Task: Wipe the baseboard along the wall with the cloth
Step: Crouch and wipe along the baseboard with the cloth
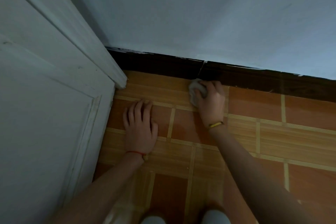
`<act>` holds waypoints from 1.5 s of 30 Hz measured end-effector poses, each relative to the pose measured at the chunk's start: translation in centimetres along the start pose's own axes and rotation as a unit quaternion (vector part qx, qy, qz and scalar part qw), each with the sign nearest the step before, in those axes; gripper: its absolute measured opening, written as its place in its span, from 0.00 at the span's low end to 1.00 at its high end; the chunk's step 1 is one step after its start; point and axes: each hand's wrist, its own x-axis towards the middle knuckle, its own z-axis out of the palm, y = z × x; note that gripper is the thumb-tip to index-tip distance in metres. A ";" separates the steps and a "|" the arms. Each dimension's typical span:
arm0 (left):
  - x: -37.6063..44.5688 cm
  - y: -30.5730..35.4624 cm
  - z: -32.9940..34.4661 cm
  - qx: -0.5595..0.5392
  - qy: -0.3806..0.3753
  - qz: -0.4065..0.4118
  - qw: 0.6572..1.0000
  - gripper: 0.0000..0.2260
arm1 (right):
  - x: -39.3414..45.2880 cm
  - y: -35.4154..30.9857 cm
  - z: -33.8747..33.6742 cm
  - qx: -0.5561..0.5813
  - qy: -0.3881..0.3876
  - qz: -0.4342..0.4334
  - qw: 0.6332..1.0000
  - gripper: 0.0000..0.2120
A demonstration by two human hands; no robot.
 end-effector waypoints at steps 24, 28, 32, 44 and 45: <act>0.8 5.5 1.9 0.006 0.006 0.035 0.999 0.24 | 0.3 -1.2 -4.1 0.141 0.260 0.080 0.952 0.08; 0.8 5.5 1.9 0.003 0.010 0.040 0.999 0.24 | 0.5 -1.5 -4.0 0.160 0.271 0.098 0.944 0.07; 0.7 5.5 1.6 0.018 0.008 0.044 0.999 0.25 | 0.4 -4.7 -1.6 0.176 0.184 0.041 0.966 0.09; 0.8 5.7 1.5 0.022 -0.001 0.041 0.999 0.24 | 1.2 -3.1 -4.3 0.193 0.303 0.113 0.926 0.08; 0.8 5.7 1.5 0.024 -0.001 0.042 0.999 0.24 | 1.2 -3.5 -4.0 0.199 0.296 0.109 0.928 0.08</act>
